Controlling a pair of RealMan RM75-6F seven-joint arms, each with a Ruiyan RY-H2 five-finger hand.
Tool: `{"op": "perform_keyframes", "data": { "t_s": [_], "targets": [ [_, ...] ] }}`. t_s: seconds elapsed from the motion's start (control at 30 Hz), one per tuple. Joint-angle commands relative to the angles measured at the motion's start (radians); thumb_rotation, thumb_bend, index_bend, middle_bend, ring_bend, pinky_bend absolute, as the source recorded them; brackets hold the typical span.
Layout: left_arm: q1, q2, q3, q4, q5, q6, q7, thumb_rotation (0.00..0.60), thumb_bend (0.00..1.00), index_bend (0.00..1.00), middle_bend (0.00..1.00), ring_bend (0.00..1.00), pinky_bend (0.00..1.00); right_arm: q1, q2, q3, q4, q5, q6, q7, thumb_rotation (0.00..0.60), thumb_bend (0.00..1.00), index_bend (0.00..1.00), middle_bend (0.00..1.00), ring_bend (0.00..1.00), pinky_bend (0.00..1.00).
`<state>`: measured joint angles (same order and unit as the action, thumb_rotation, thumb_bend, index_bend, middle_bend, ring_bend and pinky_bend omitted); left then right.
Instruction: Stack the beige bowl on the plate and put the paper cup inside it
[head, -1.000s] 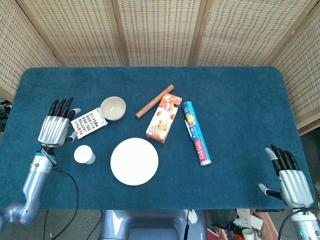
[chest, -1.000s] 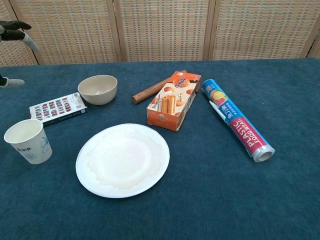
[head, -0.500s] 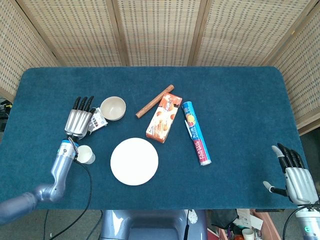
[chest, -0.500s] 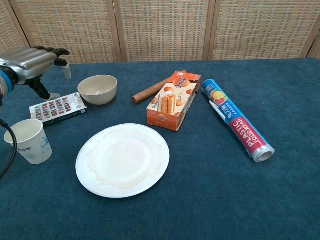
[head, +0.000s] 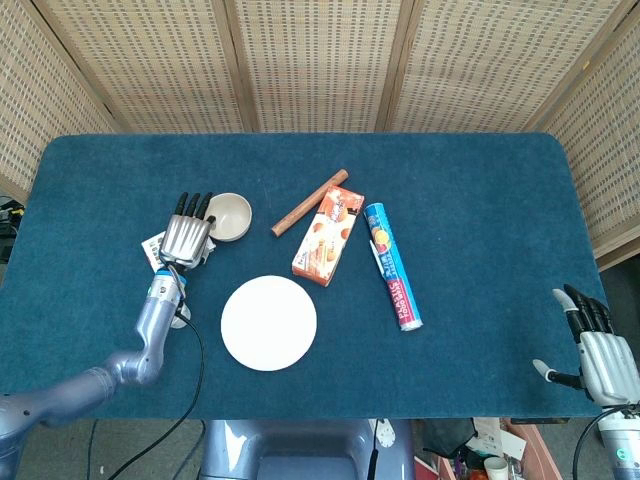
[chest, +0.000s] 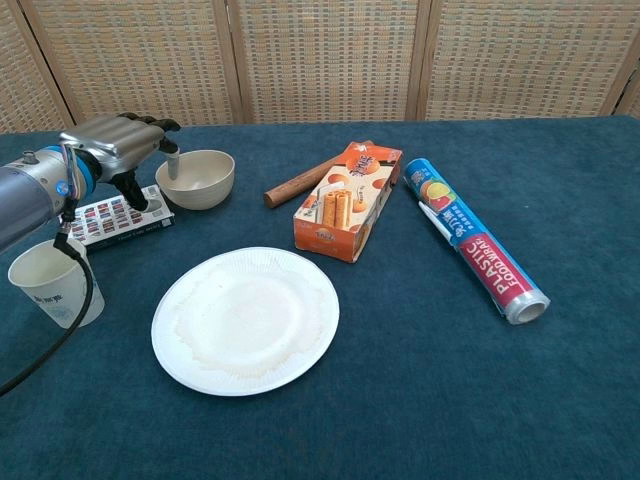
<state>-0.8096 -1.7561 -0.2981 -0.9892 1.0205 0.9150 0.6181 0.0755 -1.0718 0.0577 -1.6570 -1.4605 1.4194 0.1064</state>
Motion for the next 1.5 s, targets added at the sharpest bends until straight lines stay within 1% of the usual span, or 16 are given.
{"op": "perform_keyframes", "data": {
  "t_s": [0.03, 0.23, 0.33, 0.4, 0.47, 0.57, 0.67, 0.83, 1.07, 1.23, 1.33, 1.4, 1.5],
  "targets": [
    [-0.029, -0.032, 0.001, 0.046, 0.0, -0.016, -0.01, 0.6, 0.3, 0.41, 0.05, 0.0, 0.0, -0.003, 0.002, 0.002, -0.002, -0.001, 0.009, 0.002, 0.6, 0.15, 0.0, 0.0, 0.0, 0.0],
    [-0.065, -0.085, -0.001, 0.143, -0.009, -0.04, -0.021, 0.6, 0.3, 0.43, 0.06, 0.0, 0.0, -0.005, 0.002, 0.002, -0.002, -0.001, 0.01, 0.004, 0.6, 0.15, 0.0, 0.0, 0.0, 0.0],
    [-0.072, -0.098, -0.004, 0.163, -0.016, -0.048, -0.029, 0.6, 0.31, 0.44, 0.06, 0.0, 0.0, -0.004, 0.001, 0.004, -0.001, 0.003, 0.009, 0.005, 0.6, 0.15, 0.0, 0.0, 0.0, 0.0],
    [-0.078, -0.112, -0.004, 0.187, -0.019, -0.055, -0.037, 0.6, 0.33, 0.45, 0.07, 0.0, 0.0, -0.005, 0.0, 0.006, 0.002, 0.007, 0.01, 0.006, 0.6, 0.15, 0.0, 0.0, 0.0, 0.0],
    [-0.081, -0.126, -0.002, 0.211, -0.02, -0.06, -0.044, 0.6, 0.38, 0.47, 0.07, 0.0, 0.01, -0.005, -0.001, 0.006, 0.004, 0.009, 0.01, 0.008, 0.6, 0.15, 0.0, 0.0, 0.0, 0.0],
    [-0.084, -0.14, 0.004, 0.238, -0.011, -0.061, -0.059, 0.6, 0.42, 0.49, 0.08, 0.0, 0.01, -0.004, -0.002, 0.006, 0.005, 0.007, 0.008, 0.006, 0.6, 0.15, 0.0, 0.0, 0.0, 0.0],
    [-0.082, -0.147, 0.013, 0.254, 0.002, -0.052, -0.072, 0.6, 0.43, 0.53, 0.09, 0.0, 0.02, -0.003, -0.003, 0.005, 0.004, 0.005, 0.006, 0.004, 0.6, 0.15, 0.0, 0.0, 0.0, 0.0],
    [-0.077, -0.147, 0.019, 0.26, 0.016, -0.041, -0.087, 0.6, 0.44, 0.55, 0.1, 0.0, 0.02, -0.004, -0.004, 0.004, 0.003, 0.001, 0.008, 0.001, 0.6, 0.15, 0.0, 0.0, 0.0, 0.0],
    [-0.066, -0.127, 0.019, 0.232, 0.036, -0.009, -0.108, 0.6, 0.44, 0.58, 0.1, 0.0, 0.02, -0.005, -0.003, 0.003, -0.002, -0.005, 0.015, -0.001, 0.6, 0.15, 0.0, 0.0, 0.0, 0.0],
    [-0.051, -0.094, 0.023, 0.181, 0.052, 0.023, -0.112, 0.6, 0.46, 0.58, 0.1, 0.0, 0.02, -0.009, -0.001, 0.001, -0.006, -0.014, 0.025, -0.002, 0.6, 0.15, 0.0, 0.0, 0.0, 0.0],
    [-0.038, -0.059, 0.027, 0.123, 0.071, 0.054, -0.114, 0.6, 0.46, 0.59, 0.1, 0.0, 0.02, -0.009, -0.002, 0.0, -0.008, -0.019, 0.028, -0.004, 0.6, 0.15, 0.0, 0.0, 0.0, 0.0],
    [-0.024, -0.022, 0.03, 0.059, 0.099, 0.101, -0.121, 0.6, 0.46, 0.59, 0.1, 0.0, 0.02, -0.009, -0.001, -0.001, -0.011, -0.026, 0.031, -0.006, 0.6, 0.14, 0.0, 0.0, 0.0, 0.0],
    [-0.005, 0.023, 0.039, -0.02, 0.128, 0.142, -0.125, 0.6, 0.46, 0.6, 0.1, 0.0, 0.02, -0.011, -0.002, -0.002, -0.014, -0.031, 0.037, -0.011, 0.6, 0.15, 0.0, 0.0, 0.0, 0.0]
  ]
}}
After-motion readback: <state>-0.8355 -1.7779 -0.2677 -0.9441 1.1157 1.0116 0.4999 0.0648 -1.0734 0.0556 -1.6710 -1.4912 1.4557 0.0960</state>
